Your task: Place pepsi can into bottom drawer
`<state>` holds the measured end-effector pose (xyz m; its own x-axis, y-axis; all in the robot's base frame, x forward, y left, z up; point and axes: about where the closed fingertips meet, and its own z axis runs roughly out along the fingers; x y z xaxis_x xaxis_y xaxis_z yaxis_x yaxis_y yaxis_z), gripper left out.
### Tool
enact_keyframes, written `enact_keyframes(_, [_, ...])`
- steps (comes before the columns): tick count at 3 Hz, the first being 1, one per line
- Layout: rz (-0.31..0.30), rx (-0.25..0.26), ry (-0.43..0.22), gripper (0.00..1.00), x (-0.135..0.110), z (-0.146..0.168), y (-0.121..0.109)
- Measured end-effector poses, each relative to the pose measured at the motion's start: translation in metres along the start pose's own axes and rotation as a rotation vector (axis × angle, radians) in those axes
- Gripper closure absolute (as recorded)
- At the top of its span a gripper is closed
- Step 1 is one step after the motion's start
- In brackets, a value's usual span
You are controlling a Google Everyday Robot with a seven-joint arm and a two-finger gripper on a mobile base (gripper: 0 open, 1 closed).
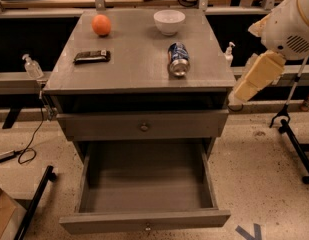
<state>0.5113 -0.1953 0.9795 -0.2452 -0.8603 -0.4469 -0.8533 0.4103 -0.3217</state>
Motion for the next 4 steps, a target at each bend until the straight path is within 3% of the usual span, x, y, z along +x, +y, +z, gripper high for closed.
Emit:
enact_keyframes(1, [0.008, -0.003, -0.055, 0.0, -0.017, 0.027, -0.025])
enact_keyframes(2, [0.008, -0.003, -0.055, 0.0, -0.017, 0.027, -0.025])
enact_keyframes(3, [0.05, 0.008, -0.123, 0.0, -0.031, 0.034, -0.029])
enact_keyframes(4, [0.119, 0.044, -0.23, 0.0, -0.06, 0.052, -0.041])
